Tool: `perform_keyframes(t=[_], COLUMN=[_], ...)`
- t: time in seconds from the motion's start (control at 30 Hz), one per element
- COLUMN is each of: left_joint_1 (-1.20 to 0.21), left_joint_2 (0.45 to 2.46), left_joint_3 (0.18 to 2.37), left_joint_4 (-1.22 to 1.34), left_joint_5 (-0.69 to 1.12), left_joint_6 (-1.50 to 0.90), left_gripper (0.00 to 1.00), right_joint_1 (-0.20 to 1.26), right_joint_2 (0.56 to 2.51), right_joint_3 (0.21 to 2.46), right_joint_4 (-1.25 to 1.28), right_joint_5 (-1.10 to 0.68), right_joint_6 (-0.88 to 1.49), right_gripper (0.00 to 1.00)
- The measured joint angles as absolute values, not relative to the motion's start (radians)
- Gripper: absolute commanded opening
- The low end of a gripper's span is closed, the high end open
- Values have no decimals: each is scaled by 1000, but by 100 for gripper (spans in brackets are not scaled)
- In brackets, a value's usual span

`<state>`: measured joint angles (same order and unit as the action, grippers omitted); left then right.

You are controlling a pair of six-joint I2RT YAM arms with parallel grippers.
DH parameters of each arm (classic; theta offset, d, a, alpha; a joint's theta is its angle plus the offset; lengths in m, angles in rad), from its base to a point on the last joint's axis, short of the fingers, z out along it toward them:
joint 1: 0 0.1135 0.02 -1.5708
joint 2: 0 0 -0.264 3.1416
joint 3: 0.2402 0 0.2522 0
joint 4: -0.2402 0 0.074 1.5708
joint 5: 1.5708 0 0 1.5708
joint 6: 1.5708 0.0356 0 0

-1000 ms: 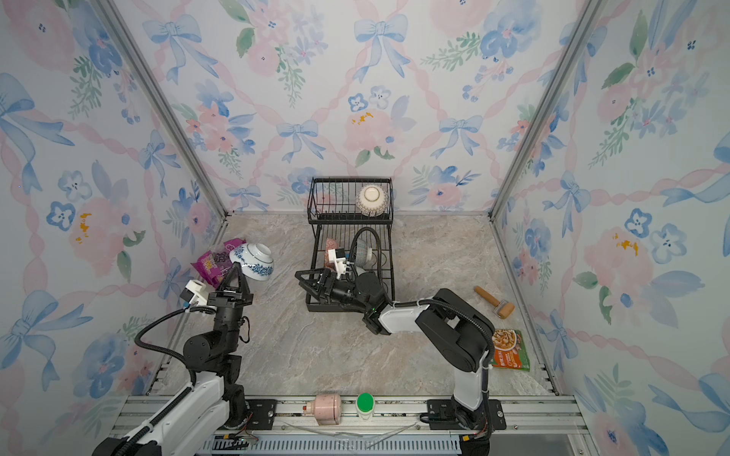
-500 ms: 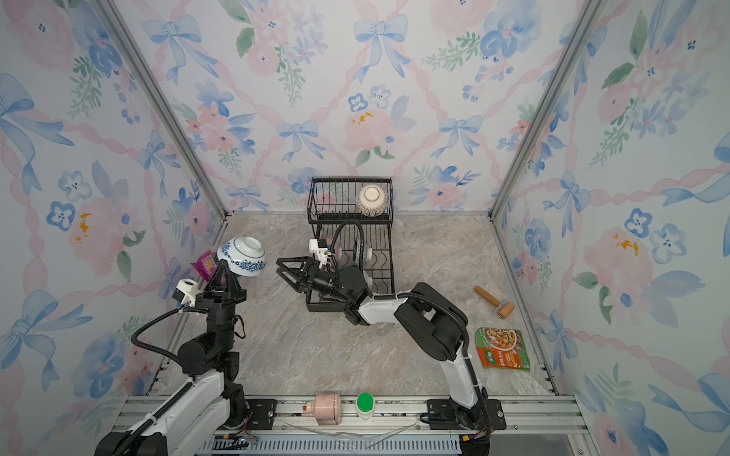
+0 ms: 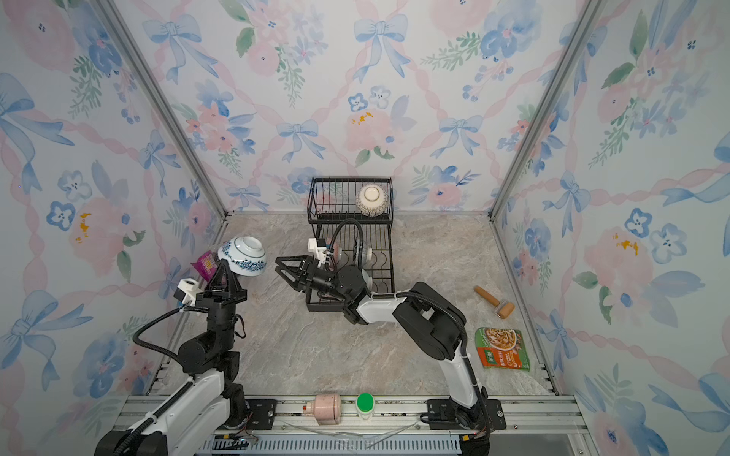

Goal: Load bowls into a dish rack
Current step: Pass the bowl.

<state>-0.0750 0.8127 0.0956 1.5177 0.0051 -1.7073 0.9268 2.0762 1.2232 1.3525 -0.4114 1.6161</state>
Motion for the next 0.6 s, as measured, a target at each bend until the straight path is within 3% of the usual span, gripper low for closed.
perform_keyframes(t=[0.13,0.3,0.47,0.6], left_joint_1=[-75,-78,-78,-78], left_joint_2=[708,451,337,402], left_joint_3=[124,334,492,503], left_joint_4=[1361,786,373,153], left_joint_5=[5,-38,-116,-92], left_joint_6=[-1690,-1560,-1487,-1501], left_gripper=[0,0,0,0], right_joint_1=[939,954,972,1069], right_joint_2=[2086,2004,1845,1763], right_joint_3=[1230,1108,1054,1204], right_joint_4=[1348,1223,864,432], right_joint_5=[-413,-414,-368,-174], right_joint_6=[1606,1471,1190,821], right_gripper=[59,59,58,58])
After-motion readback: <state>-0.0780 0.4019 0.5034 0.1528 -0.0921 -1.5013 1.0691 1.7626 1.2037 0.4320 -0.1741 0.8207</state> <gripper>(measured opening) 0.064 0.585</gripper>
